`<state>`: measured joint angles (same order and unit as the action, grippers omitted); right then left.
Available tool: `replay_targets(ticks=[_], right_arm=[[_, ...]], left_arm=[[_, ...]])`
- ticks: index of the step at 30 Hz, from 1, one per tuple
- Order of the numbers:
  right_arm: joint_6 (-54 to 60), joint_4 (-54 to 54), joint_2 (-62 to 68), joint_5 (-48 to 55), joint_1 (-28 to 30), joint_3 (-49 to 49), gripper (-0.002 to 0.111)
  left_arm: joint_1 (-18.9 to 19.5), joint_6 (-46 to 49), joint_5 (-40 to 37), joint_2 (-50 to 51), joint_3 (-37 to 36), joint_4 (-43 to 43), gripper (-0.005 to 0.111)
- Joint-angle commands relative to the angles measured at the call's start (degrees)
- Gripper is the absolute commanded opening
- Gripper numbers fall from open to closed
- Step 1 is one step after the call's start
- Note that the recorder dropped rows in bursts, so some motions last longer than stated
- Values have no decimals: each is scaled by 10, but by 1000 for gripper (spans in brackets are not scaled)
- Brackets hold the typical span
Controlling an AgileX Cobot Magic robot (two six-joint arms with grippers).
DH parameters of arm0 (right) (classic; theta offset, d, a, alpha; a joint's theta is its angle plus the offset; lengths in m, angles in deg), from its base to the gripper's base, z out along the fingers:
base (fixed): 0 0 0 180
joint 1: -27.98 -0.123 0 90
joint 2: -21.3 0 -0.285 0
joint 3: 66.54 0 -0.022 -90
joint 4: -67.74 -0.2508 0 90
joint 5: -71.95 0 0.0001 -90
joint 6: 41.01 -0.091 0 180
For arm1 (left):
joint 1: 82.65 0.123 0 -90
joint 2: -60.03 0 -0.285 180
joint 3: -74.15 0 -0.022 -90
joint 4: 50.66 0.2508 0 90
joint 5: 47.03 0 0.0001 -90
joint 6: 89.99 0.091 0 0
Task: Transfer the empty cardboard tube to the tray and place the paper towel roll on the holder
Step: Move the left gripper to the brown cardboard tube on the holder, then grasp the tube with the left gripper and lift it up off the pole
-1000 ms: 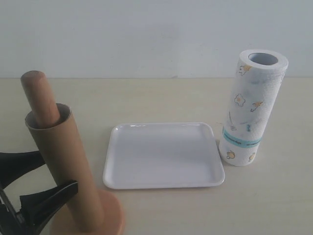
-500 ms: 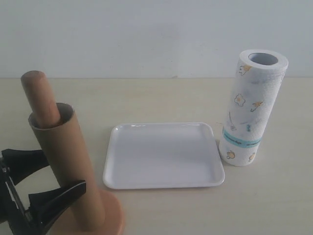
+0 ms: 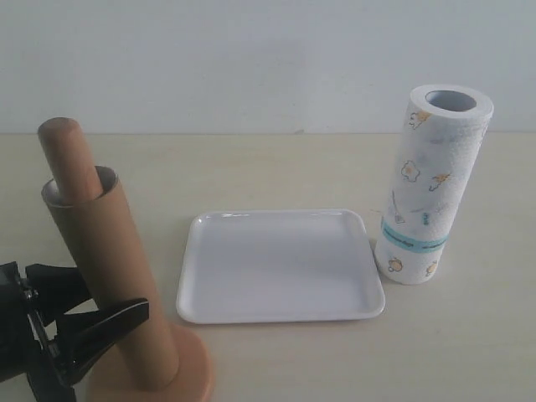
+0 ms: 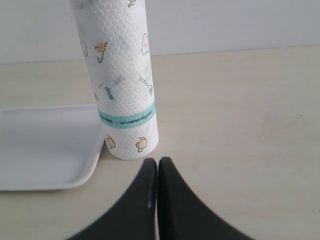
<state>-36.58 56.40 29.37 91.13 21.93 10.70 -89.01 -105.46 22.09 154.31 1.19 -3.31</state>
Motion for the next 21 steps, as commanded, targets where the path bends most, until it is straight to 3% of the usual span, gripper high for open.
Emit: replay_targets(ticks=[1, 3, 16, 21], right_arm=[[4, 2, -3, -1, 3, 0, 0], [4, 2, -3, -1, 3, 0, 0], [4, 2, -3, -1, 3, 0, 0], [4, 2, -3, -1, 3, 0, 0]], left_arm=[[1, -1, 8, 1, 5, 4, 13], [1, -1, 8, 1, 5, 8, 4], [1, -3, 8, -7, 5, 41, 4], [1, -42, 8, -67, 5, 41, 4]])
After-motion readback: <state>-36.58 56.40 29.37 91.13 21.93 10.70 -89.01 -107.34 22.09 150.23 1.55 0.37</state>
